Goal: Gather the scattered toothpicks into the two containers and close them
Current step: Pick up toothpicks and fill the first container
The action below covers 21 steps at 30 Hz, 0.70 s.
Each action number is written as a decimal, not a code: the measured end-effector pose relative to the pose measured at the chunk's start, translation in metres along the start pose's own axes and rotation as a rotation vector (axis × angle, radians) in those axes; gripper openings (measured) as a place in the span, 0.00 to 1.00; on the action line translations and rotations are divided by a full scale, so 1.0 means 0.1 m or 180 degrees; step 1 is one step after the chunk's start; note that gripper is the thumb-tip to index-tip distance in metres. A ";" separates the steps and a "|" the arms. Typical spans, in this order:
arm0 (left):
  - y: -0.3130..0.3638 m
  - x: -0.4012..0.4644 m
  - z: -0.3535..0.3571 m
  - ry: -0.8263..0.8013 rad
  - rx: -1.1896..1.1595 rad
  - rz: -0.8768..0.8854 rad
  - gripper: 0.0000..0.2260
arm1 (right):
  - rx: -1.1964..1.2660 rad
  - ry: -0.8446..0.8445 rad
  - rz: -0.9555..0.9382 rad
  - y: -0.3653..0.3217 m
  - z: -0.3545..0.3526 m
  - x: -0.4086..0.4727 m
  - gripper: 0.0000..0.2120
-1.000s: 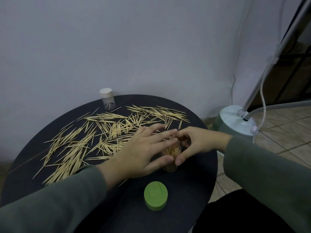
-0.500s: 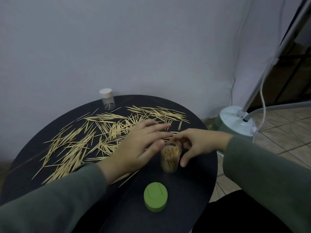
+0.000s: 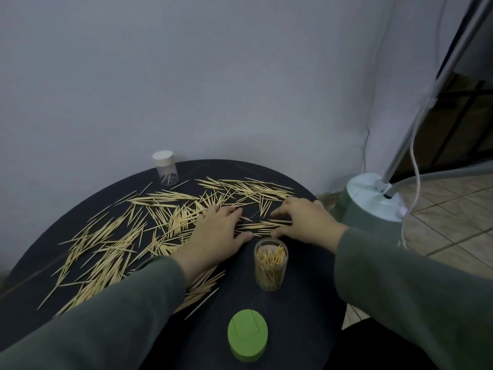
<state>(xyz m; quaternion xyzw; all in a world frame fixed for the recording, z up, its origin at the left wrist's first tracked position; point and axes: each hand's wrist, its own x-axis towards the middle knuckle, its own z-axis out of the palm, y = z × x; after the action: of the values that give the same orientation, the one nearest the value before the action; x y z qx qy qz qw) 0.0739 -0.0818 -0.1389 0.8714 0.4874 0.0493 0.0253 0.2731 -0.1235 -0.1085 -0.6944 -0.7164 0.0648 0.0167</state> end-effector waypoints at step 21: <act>0.05 0.11 -0.15 0.0361 0.0563 0.0675 0.13 | -0.0626 0.0369 -0.0317 -0.07 0.04 0.11 0.13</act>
<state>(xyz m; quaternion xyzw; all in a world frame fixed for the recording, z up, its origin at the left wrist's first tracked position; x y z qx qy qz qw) 0.0824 -0.0756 -0.1225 0.9127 0.3957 0.0578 -0.0845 0.2651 -0.1133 -0.1123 -0.6588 -0.7508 -0.0469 -0.0070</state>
